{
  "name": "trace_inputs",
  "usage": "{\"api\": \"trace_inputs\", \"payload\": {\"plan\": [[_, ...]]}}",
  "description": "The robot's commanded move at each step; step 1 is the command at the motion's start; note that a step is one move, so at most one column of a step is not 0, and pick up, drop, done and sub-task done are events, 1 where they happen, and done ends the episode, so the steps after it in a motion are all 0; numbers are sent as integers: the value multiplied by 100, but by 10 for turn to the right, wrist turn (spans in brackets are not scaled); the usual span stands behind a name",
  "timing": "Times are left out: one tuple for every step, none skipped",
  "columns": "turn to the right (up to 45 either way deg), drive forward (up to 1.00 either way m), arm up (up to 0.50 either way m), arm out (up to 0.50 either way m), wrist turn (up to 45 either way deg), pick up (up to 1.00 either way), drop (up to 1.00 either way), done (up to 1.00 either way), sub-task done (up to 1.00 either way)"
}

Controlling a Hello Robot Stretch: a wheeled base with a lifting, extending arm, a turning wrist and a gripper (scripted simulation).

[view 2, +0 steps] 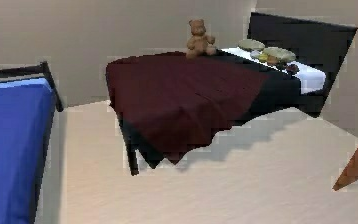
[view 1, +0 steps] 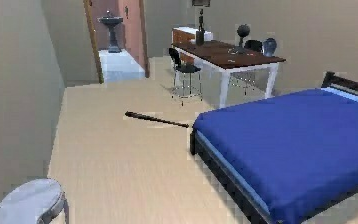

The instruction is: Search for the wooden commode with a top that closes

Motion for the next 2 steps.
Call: {"api": "trace_inputs", "payload": {"plan": [[0,25,0,0,0,0,0,0,0],[-120,0,0,0,0,0,0,0,0]]}}
